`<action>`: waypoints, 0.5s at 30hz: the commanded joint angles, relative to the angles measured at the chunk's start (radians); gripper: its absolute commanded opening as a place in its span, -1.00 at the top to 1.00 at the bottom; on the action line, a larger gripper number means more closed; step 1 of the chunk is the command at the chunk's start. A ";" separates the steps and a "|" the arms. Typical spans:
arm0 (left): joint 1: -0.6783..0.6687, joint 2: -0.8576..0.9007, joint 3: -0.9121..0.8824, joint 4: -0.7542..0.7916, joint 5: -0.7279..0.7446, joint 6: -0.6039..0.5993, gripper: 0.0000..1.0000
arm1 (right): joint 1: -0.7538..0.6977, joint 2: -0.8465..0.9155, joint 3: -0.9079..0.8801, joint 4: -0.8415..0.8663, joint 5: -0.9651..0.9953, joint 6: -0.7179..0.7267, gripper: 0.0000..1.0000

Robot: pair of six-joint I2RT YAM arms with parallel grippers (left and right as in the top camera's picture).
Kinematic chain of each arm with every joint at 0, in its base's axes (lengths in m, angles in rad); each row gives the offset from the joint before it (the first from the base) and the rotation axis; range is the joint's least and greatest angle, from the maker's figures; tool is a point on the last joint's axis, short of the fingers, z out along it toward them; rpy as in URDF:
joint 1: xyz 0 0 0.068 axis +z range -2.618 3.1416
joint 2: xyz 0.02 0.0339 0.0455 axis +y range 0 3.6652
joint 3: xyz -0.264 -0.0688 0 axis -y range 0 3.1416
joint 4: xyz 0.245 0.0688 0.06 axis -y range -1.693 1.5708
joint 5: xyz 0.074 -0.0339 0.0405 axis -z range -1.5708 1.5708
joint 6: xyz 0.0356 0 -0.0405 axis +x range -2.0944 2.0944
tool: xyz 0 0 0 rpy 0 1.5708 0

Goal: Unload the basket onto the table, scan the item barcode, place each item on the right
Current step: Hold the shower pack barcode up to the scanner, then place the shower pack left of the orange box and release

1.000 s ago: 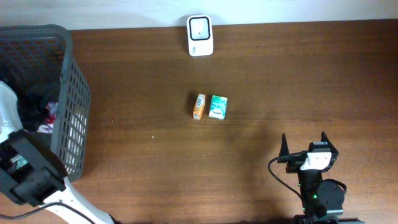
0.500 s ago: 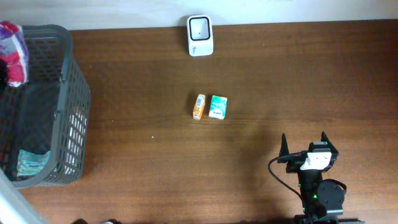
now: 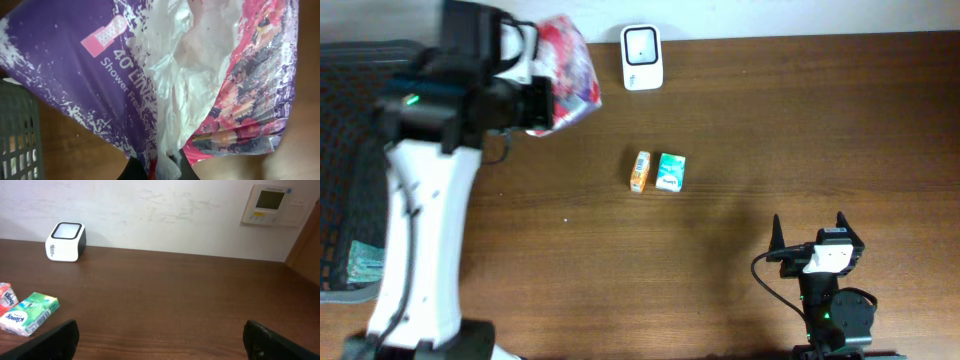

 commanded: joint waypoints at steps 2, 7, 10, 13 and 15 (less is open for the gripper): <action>-0.067 0.148 0.012 -0.047 -0.068 0.168 0.81 | 0.002 -0.006 -0.008 -0.001 0.015 -0.005 -0.97; -0.101 0.364 0.011 -0.067 -0.150 0.186 0.85 | 0.002 -0.006 -0.008 -0.001 0.015 -0.005 -0.97; -0.101 0.444 0.010 -0.078 -0.151 0.186 0.79 | 0.002 -0.006 -0.008 -0.001 0.015 -0.005 -0.97; -0.101 0.534 0.010 -0.078 -0.171 0.182 0.65 | 0.002 -0.006 -0.008 -0.001 0.015 -0.005 -0.97; -0.101 0.559 0.010 -0.080 -0.168 0.180 0.07 | 0.002 -0.006 -0.008 -0.001 0.015 -0.005 -0.97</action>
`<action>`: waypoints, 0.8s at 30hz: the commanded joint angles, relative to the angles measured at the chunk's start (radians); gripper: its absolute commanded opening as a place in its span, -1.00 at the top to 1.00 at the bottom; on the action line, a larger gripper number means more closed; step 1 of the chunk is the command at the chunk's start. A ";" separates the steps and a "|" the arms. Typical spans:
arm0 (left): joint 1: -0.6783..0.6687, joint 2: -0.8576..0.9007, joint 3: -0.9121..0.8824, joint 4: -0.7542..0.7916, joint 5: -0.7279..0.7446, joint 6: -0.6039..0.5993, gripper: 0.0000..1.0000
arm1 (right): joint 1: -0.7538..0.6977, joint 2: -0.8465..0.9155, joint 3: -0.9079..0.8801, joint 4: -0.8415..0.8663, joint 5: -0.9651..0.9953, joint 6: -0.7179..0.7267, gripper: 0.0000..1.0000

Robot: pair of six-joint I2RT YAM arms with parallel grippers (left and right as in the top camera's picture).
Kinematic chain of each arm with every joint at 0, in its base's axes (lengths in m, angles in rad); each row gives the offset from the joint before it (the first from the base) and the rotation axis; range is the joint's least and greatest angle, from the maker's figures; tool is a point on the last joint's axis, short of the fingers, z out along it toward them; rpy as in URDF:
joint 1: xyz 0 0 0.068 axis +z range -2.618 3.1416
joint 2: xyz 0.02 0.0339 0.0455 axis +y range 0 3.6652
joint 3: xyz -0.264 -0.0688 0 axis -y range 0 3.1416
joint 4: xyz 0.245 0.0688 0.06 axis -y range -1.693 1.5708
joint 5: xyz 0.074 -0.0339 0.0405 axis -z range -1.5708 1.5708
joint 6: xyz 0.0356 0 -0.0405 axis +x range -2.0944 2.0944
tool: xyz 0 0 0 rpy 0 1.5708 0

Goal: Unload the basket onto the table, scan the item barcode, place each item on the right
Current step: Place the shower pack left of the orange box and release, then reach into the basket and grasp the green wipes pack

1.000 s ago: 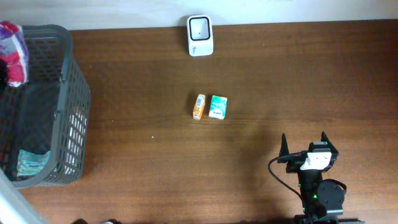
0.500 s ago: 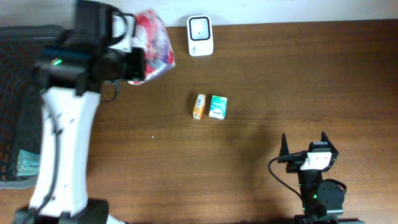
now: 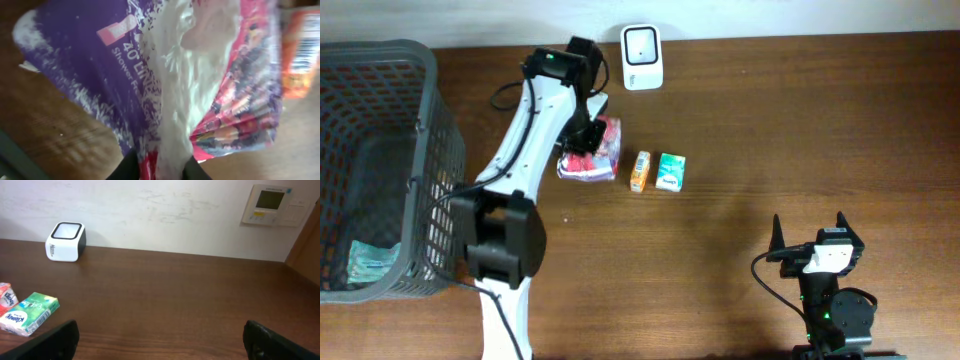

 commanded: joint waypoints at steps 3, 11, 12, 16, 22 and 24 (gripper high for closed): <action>-0.003 0.039 0.010 -0.005 -0.010 0.004 -0.16 | 0.002 -0.006 -0.008 -0.001 0.015 -0.004 -0.97; 0.001 0.038 0.291 -0.174 -0.008 -0.085 -0.18 | 0.002 -0.006 -0.008 -0.001 0.015 -0.004 -0.97; 0.003 0.038 0.355 -0.200 -0.008 -0.098 -0.20 | 0.002 -0.006 -0.008 -0.001 0.015 -0.004 -0.97; 0.010 -0.016 0.678 -0.241 -0.008 -0.162 -0.29 | 0.002 -0.006 -0.008 -0.001 0.015 -0.004 -0.97; 0.141 -0.227 0.714 -0.241 -0.016 -0.183 -0.57 | 0.002 -0.006 -0.008 -0.001 0.015 -0.004 -0.97; 0.243 -0.281 0.714 -0.241 -0.019 -0.259 -0.60 | 0.002 -0.006 -0.008 -0.001 0.015 -0.004 -0.97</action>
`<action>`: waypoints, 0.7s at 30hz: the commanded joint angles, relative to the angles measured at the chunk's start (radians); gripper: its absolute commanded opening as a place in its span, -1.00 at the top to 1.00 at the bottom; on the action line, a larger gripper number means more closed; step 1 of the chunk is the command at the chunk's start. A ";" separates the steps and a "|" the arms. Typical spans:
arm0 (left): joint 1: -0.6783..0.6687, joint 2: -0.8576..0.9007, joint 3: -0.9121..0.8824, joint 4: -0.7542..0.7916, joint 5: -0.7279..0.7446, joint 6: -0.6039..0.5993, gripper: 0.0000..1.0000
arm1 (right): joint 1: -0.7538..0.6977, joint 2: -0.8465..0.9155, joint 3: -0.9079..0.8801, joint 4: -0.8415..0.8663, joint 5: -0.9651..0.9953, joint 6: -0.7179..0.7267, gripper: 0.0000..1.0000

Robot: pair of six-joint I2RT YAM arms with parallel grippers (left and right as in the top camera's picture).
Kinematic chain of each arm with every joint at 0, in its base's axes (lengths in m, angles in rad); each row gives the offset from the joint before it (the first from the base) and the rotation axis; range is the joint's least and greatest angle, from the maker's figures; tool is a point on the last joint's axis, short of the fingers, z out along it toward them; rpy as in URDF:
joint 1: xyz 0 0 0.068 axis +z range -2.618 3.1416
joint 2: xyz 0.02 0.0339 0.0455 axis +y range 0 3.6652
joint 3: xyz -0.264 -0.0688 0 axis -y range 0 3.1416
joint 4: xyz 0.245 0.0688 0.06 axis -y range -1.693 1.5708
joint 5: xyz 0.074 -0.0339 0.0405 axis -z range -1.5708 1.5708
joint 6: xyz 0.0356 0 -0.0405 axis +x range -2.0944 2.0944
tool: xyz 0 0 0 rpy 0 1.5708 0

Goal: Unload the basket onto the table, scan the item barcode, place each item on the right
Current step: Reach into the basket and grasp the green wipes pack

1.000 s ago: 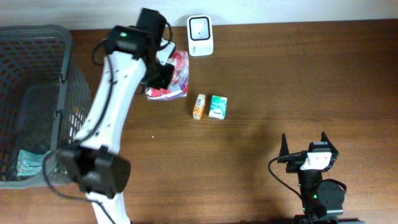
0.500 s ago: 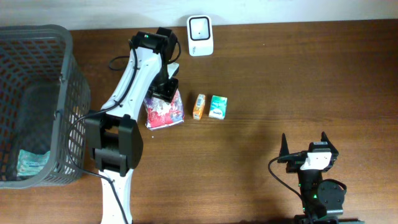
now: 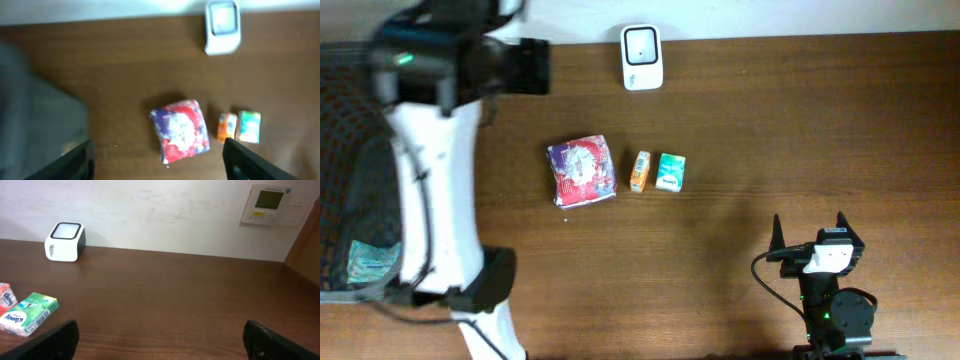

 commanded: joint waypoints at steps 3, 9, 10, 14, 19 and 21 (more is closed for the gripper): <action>0.282 -0.121 0.016 -0.002 -0.011 -0.191 -0.64 | 0.002 -0.006 -0.008 -0.001 0.013 -0.005 -0.97; 0.547 -0.122 -0.147 -0.002 -0.008 -0.337 -0.89 | 0.002 -0.006 -0.008 -0.001 0.013 -0.005 -0.97; 0.574 -0.122 -0.202 -0.002 -0.014 -0.359 -0.89 | 0.002 -0.006 -0.008 -0.001 0.013 -0.005 -0.97; 0.640 -0.122 -0.480 0.011 -0.213 -0.592 -0.91 | 0.002 -0.006 -0.008 -0.001 0.013 -0.005 -0.97; 0.697 -0.122 -0.784 0.176 -0.246 -0.616 -0.99 | 0.002 -0.006 -0.008 -0.001 0.013 -0.005 -0.97; 0.719 -0.122 -0.912 0.264 -0.246 -0.616 -0.99 | 0.002 -0.006 -0.008 -0.001 0.013 -0.005 -0.97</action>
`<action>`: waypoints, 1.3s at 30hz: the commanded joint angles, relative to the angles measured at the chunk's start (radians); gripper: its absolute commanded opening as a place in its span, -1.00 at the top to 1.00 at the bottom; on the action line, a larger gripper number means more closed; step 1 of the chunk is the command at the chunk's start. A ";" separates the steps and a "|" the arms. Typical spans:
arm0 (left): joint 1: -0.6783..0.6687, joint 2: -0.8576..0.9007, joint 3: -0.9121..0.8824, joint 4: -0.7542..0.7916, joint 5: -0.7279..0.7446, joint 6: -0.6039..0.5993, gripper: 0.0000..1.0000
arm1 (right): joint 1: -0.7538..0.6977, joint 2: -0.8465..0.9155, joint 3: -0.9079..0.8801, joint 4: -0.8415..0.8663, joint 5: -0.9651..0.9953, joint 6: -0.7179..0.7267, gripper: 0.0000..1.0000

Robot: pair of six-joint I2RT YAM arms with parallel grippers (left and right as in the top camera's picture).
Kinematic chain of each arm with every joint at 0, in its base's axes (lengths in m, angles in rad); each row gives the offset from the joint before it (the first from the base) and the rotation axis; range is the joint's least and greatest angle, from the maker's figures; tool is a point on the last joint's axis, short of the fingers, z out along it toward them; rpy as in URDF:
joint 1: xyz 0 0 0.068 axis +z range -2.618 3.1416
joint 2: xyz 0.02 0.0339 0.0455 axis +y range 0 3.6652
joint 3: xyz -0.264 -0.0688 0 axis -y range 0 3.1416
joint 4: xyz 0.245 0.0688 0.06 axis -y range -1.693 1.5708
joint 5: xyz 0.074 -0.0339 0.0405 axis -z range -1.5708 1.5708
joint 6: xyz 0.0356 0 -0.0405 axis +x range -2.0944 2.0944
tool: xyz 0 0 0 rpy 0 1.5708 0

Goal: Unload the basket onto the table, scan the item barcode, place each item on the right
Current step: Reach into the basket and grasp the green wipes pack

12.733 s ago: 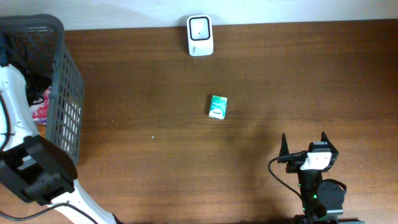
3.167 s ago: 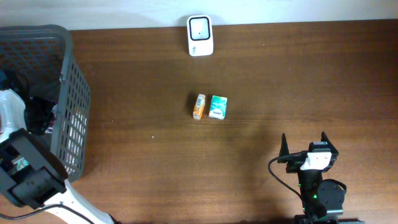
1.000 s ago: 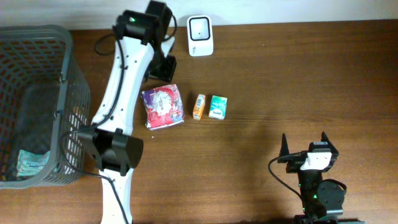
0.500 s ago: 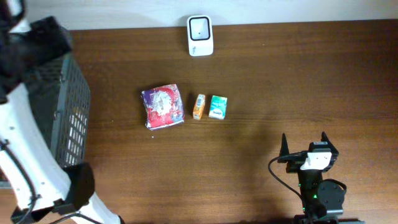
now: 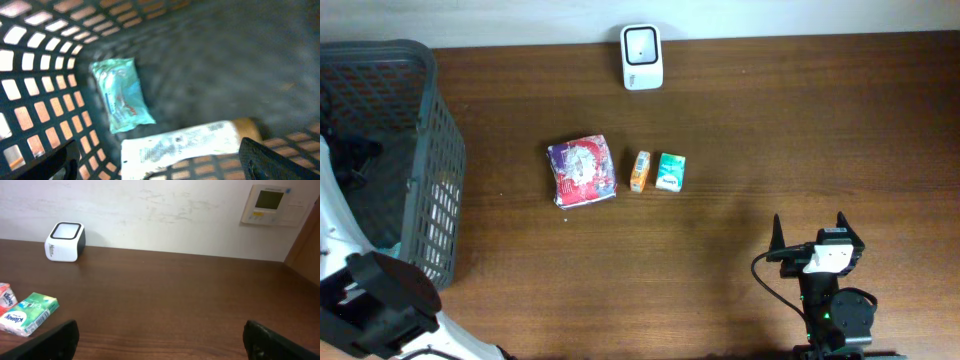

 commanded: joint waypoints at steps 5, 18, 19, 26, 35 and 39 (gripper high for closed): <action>0.064 -0.009 -0.354 0.246 -0.029 -0.029 -0.98 | 0.002 -0.006 -0.008 -0.001 0.012 -0.005 -0.97; 0.069 -0.008 -0.645 0.464 -0.096 -0.065 -0.99 | 0.002 -0.006 -0.008 -0.001 0.012 -0.005 -0.97; 0.069 -0.008 -0.653 0.469 -0.101 -0.065 -0.94 | 0.002 -0.006 -0.008 -0.001 0.012 -0.005 -0.97; 0.069 -0.008 -0.719 0.548 -0.104 -0.065 0.04 | 0.002 -0.006 -0.008 -0.001 0.012 -0.005 -0.97; 0.068 -0.149 -0.465 0.433 0.077 -0.057 1.00 | 0.002 -0.006 -0.008 -0.001 0.012 -0.005 -0.97; 0.068 -0.310 -0.357 0.418 0.203 -0.057 1.00 | 0.002 -0.006 -0.008 -0.001 0.012 -0.005 -0.97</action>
